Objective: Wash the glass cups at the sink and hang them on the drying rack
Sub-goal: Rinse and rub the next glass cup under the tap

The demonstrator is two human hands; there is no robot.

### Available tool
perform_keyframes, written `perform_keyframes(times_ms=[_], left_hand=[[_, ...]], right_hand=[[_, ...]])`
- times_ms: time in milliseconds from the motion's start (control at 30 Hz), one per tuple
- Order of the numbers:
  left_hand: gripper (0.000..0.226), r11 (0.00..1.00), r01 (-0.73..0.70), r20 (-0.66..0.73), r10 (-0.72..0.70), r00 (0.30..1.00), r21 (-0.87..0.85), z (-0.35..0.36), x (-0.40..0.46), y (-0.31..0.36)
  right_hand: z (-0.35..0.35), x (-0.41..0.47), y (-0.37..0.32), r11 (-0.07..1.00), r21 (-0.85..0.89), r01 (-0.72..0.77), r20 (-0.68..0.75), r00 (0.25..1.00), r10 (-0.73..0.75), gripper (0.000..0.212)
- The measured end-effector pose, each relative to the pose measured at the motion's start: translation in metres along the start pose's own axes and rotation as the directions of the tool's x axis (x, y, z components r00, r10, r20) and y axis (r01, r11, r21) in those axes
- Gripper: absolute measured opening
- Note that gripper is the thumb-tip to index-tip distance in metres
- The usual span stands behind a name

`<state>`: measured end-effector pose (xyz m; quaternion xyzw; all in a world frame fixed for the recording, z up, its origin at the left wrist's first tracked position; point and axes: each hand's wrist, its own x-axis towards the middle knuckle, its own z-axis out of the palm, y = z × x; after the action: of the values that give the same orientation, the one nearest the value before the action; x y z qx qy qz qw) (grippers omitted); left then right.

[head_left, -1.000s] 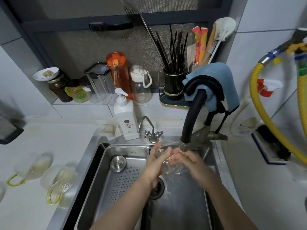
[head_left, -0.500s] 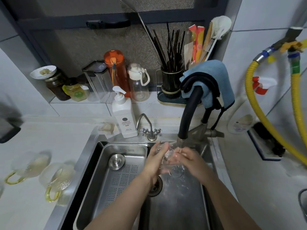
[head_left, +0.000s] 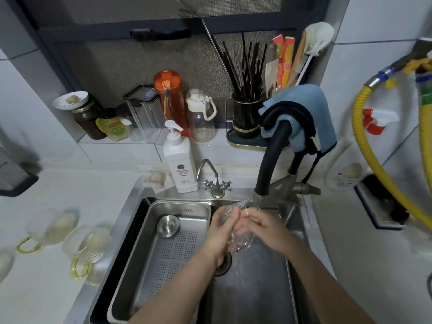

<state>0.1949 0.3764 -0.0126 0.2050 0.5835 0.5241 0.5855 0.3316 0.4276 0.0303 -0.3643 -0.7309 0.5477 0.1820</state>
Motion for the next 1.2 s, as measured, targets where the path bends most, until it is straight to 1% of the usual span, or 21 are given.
perform_keyframes(times_ms=[33,133,233,300,333,367,400,467,533,600,633,667,700,767,800,867,933,1033,1100,1133,1200], left_hand=[[0.085,1.000,0.007,0.009,-0.007,1.000,0.014,0.000,0.000,0.000],[0.066,0.997,0.030,0.060,-0.034,0.998,0.067,0.006,-0.002,0.007],[0.057,0.997,0.033,0.079,-0.038,0.996,0.065,0.012,-0.001,0.013],[0.059,0.998,0.039,0.055,-0.042,0.998,0.049,0.010,0.002,0.017],[0.060,0.998,0.044,0.047,-0.046,0.998,0.043,0.008,0.002,0.019],[0.063,0.998,0.050,0.047,-0.052,0.998,0.041,0.007,0.002,0.020],[0.070,0.998,0.048,0.046,-0.050,0.998,0.046,0.006,0.004,0.019],[0.086,0.997,0.023,0.032,-0.025,0.999,0.071,0.004,0.007,0.020],[0.092,0.991,0.022,0.045,-0.028,0.999,0.134,-0.002,0.008,0.022],[0.078,0.979,0.033,0.119,-0.058,0.991,0.201,-0.005,0.003,0.025],[0.068,0.977,0.023,0.153,-0.056,0.987,0.214,-0.005,-0.002,0.025],[0.059,0.981,0.012,0.173,-0.046,0.984,0.193,-0.006,-0.005,0.023],[0.050,0.988,-0.003,0.173,-0.024,0.985,0.152,-0.007,-0.008,0.022],[0.039,0.999,-0.005,0.130,-0.001,0.992,0.042,-0.007,-0.007,0.022],[0.038,1.000,-0.001,0.101,-0.001,0.995,0.015,-0.008,-0.004,0.021],[0.044,1.000,0.023,0.097,-0.024,0.995,0.012,-0.011,-0.001,0.021],[0.051,0.998,0.019,0.140,-0.027,0.990,0.058,-0.012,-0.002,0.022],[0.073,0.997,-0.019,0.212,0.003,0.977,0.072,-0.014,-0.007,0.012],[0.089,0.996,-0.065,0.178,0.054,0.983,0.056,-0.012,-0.007,0.002],[0.090,0.994,-0.092,0.144,0.084,0.986,0.054,-0.011,-0.006,-0.001],[0.070,0.990,-0.118,0.080,0.113,0.990,0.071,-0.011,-0.004,0.000]], right_hand=[[-0.001,0.000,0.000,0.999,-0.027,-0.016,0.056,0.998,0.018,0.014],[-0.006,0.002,0.001,0.993,-0.114,-0.036,0.139,0.989,0.052,0.031],[-0.009,0.001,-0.005,0.999,-0.033,-0.017,0.129,0.991,0.021,0.034],[-0.009,-0.001,-0.005,1.000,0.004,0.010,0.085,0.996,-0.010,0.021],[-0.008,-0.001,-0.005,1.000,-0.017,0.022,0.055,0.998,-0.021,0.014],[-0.008,-0.002,-0.002,0.998,-0.050,0.027,0.027,0.999,-0.026,0.013],[-0.008,-0.003,0.001,0.997,-0.075,0.025,0.012,1.000,-0.024,0.016],[-0.007,-0.005,0.004,0.999,-0.042,0.007,0.012,1.000,-0.006,0.021],[-0.006,-0.006,0.005,1.000,0.004,-0.007,-0.010,1.000,0.007,0.026],[-0.005,-0.002,0.008,0.997,0.064,-0.045,-0.161,0.985,0.055,0.029],[-0.005,0.001,0.008,0.987,0.143,-0.068,-0.244,0.964,0.102,0.024],[-0.004,0.003,0.006,0.973,0.217,-0.076,-0.292,0.946,0.139,0.021],[-0.003,0.006,0.005,0.964,0.255,-0.075,-0.300,0.941,0.153,0.021],[-0.002,0.004,0.005,0.962,0.262,-0.081,-0.214,0.967,0.140,0.022],[-0.003,0.002,0.007,0.957,0.278,-0.080,-0.153,0.980,0.126,0.026],[-0.004,-0.004,0.008,0.944,0.319,-0.086,-0.062,0.992,0.111,0.029],[-0.005,-0.006,0.012,0.946,0.314,-0.082,-0.078,0.991,0.112,0.026],[0.001,0.001,0.016,0.913,0.386,-0.132,-0.194,0.956,0.220,0.025],[0.007,0.005,0.013,0.898,0.420,-0.134,-0.216,0.946,0.242,0.028],[0.009,0.006,0.012,0.907,0.401,-0.129,-0.191,0.957,0.220,0.031],[0.014,0.004,0.009,0.938,0.324,-0.119,-0.090,0.984,0.156,0.027]])
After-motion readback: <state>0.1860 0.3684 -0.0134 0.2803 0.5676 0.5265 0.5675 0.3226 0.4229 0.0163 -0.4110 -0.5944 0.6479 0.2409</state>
